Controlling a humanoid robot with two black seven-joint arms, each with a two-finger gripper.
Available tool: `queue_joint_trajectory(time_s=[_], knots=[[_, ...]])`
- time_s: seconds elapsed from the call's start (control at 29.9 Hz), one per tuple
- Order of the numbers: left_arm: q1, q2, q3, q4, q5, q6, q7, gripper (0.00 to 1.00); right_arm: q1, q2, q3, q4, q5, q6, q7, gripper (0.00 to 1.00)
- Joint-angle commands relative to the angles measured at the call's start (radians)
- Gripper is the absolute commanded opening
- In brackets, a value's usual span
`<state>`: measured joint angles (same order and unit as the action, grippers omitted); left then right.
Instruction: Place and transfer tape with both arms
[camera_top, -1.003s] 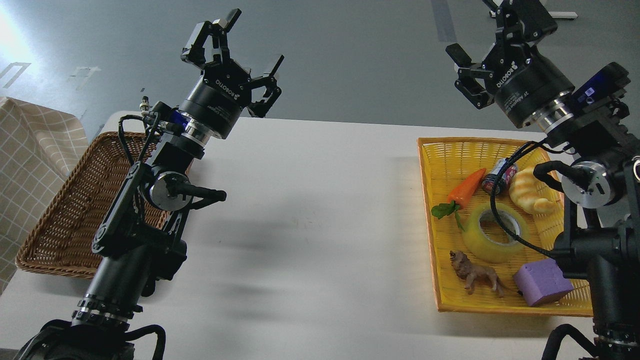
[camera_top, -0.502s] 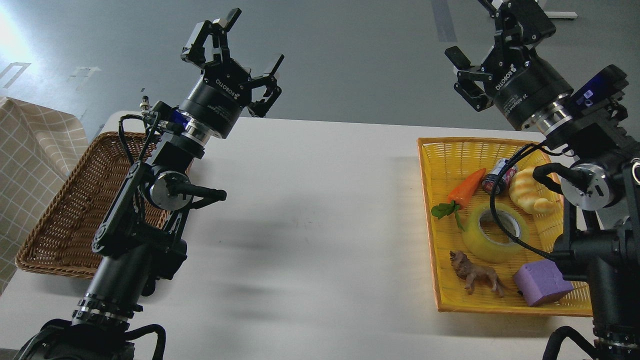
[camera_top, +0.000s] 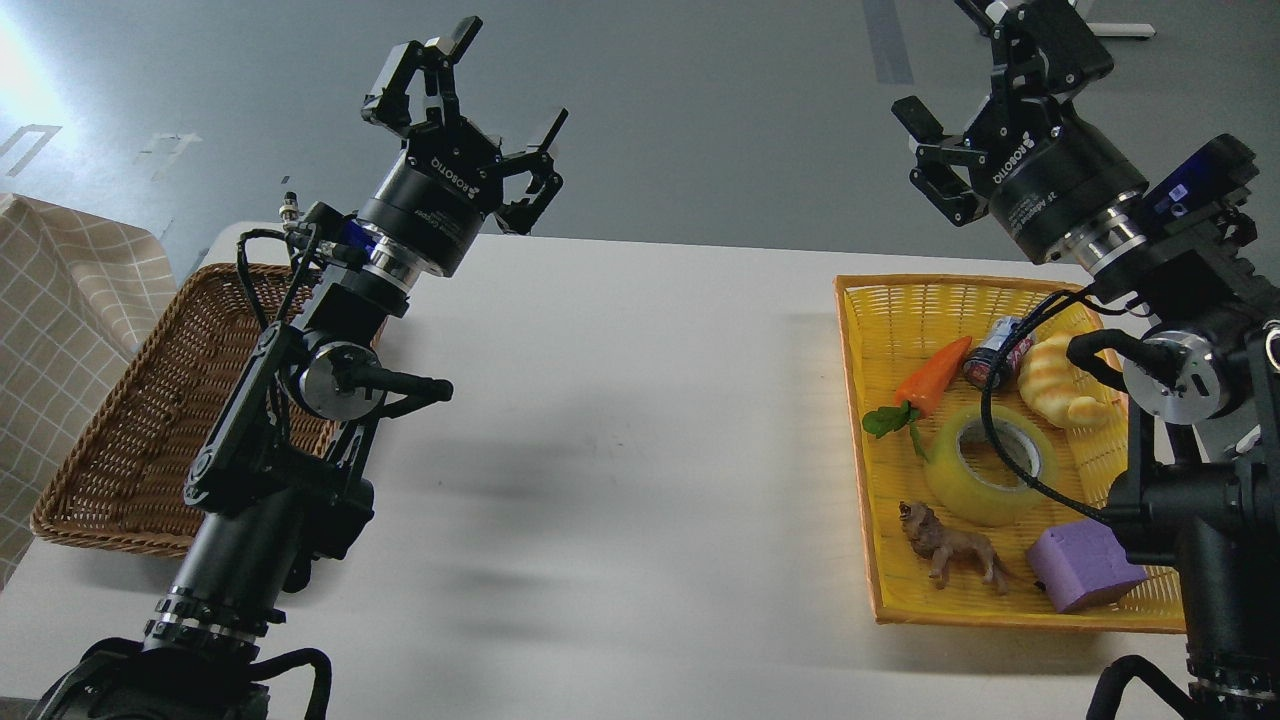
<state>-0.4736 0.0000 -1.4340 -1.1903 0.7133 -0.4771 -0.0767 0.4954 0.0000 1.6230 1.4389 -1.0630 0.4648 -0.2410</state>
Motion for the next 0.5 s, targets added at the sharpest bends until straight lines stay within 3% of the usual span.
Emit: queue_joint_trajectory(time_s=[0.0, 0.47], knots=[[0.0, 0.0, 0.0, 0.002, 0.0, 0.0, 0.0, 0.98, 0.0, 0.0, 0.0, 0.0, 0.0, 0.0, 0.0, 1.0], [0.0, 0.0, -0.003, 0.002, -0.002, 0.0, -0.002, 0.98, -0.001, 0.0, -0.002, 0.0, -0.005, 0.0, 0.0, 1.0]])
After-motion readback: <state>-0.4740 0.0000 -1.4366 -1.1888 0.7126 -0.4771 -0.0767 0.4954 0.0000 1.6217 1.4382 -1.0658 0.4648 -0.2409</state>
